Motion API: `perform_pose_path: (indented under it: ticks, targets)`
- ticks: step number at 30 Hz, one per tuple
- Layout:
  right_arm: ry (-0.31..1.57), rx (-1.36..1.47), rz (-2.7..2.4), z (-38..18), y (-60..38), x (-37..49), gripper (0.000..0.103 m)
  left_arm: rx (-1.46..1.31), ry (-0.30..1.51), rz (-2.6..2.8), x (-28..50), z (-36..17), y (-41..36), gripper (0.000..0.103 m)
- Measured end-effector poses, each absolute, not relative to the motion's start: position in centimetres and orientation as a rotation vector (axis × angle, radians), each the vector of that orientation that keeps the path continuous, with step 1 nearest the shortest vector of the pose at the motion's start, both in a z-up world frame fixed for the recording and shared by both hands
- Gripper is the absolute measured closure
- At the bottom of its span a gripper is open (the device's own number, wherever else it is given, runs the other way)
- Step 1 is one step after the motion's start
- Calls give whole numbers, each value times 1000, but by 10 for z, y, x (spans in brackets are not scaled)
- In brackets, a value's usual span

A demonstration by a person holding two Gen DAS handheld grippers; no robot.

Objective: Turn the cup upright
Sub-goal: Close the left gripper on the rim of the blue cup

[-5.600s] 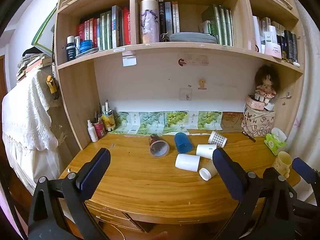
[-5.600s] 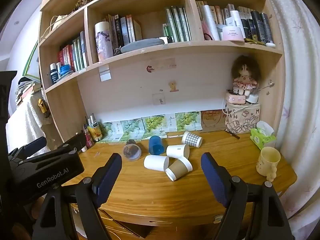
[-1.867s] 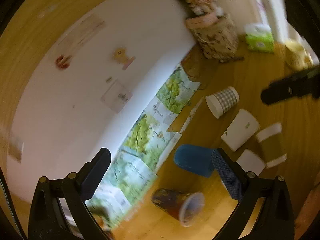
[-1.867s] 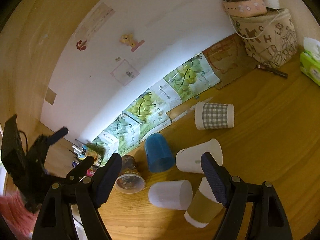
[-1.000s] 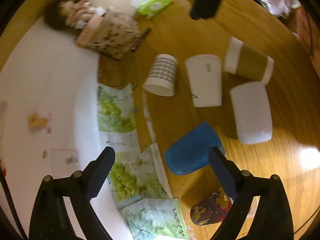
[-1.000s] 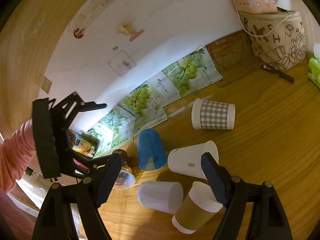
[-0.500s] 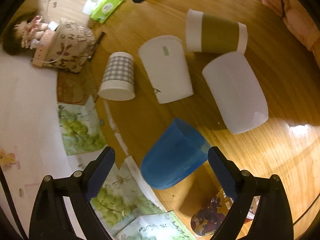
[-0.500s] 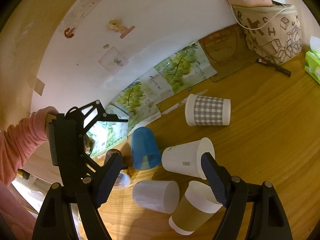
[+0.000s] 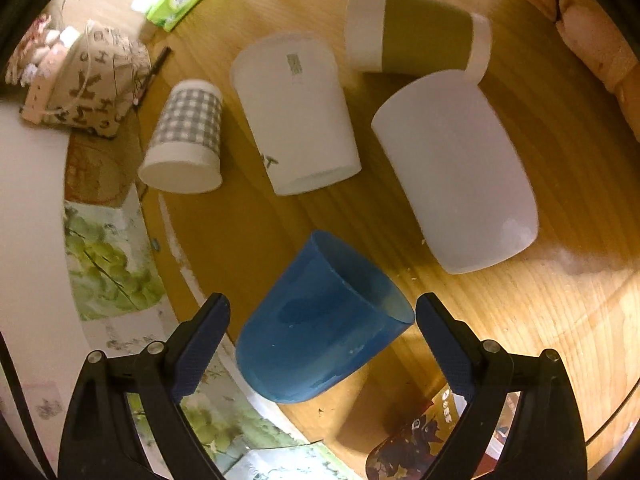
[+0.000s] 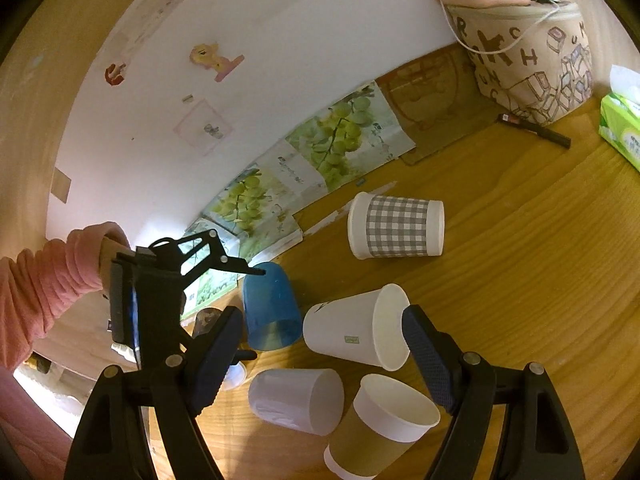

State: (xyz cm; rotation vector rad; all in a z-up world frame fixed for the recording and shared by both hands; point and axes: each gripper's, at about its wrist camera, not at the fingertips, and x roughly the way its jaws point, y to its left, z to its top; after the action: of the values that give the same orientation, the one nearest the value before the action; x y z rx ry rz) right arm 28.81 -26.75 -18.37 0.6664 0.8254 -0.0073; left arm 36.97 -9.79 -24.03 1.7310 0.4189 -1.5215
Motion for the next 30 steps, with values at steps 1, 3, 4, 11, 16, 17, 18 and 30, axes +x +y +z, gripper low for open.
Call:
perform_pose_path:
  ticks: [1, 3, 4, 11, 16, 17, 18, 30]
  targets:
    - [825, 670, -11, -184, -269, 288, 21, 1727, 443, -1529, 372, -243, -99, 8]
    - [826, 674, -21, -185, -272, 287, 21, 1721, 461, -1528, 374, -248, -100, 8]
    - [827, 676, -25, -185, -272, 287, 21, 1721, 469, -1529, 374, -251, -100, 8]
    - [830, 691, -37, -187, -275, 286, 21, 1710, 517, -1540, 379, -266, -106, 9]
    - [834, 691, -39, -187, -276, 287, 21, 1669, 547, -1554, 381, -269, -113, 9]
    - [836, 691, -40, -188, -277, 287, 21, 1664, 550, -1558, 381, -269, -114, 10]
    - [836, 692, -41, -188, -277, 287, 21, 1660, 554, -1562, 382, -270, -115, 10]
    - [839, 709, -44, -190, -281, 288, 21, 1591, 652, -1572, 391, -270, -132, 12]
